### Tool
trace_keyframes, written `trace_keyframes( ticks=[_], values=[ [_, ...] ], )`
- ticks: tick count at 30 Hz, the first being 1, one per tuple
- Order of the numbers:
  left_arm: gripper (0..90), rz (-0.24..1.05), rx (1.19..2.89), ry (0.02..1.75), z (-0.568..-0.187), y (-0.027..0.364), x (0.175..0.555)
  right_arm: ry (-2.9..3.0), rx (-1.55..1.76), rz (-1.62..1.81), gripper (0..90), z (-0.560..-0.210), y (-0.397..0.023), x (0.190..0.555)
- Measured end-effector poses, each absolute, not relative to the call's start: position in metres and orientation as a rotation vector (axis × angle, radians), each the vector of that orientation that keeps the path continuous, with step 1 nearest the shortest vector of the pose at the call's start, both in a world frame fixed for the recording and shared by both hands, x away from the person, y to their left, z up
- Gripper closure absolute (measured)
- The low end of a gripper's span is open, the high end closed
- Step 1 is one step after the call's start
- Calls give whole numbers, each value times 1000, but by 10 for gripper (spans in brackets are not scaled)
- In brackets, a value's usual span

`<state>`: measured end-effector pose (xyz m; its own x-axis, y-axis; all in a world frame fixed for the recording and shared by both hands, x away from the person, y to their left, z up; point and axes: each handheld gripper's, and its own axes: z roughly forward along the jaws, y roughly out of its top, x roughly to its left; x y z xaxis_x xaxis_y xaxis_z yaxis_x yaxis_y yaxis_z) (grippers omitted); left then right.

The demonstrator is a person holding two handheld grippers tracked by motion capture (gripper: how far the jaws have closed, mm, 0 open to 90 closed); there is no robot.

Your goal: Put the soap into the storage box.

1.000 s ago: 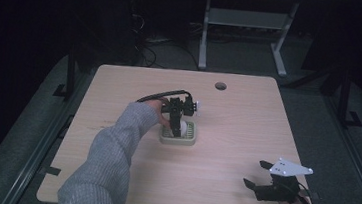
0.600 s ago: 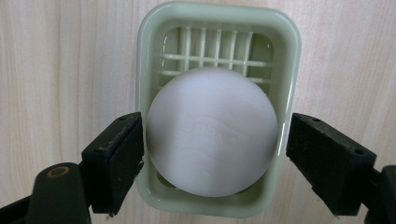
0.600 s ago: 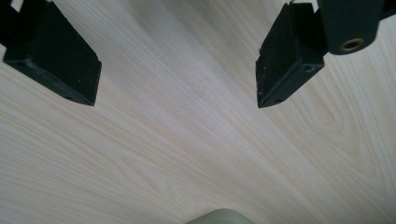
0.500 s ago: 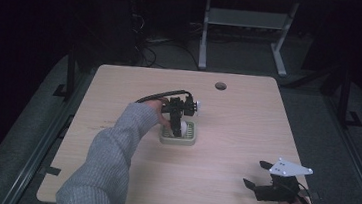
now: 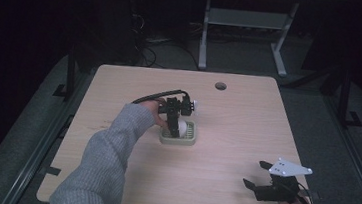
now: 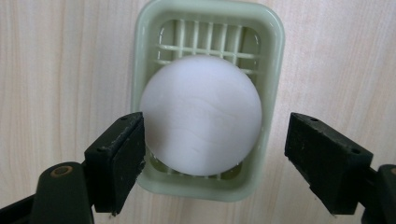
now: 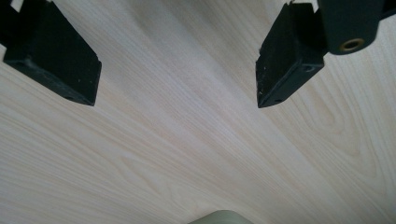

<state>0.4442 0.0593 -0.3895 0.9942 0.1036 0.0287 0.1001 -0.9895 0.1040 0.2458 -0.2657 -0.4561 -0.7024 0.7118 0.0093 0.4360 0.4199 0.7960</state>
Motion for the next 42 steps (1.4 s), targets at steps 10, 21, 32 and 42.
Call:
trace_keyframes(
  ticks=[10,21,32,42],
  values=[
    [204,62,3040,124,-383,67,433,2347,993,1165,137,-457,-267,247],
    [204,98,3029,76,-372,64,414,2339,1004,1165,137,-457,-268,246],
    [208,76,3010,71,-373,69,401,2328,1005,1163,137,-458,-271,248],
    [209,70,2984,86,-377,81,387,2330,1008,1156,137,-458,-270,248]
  ],
)
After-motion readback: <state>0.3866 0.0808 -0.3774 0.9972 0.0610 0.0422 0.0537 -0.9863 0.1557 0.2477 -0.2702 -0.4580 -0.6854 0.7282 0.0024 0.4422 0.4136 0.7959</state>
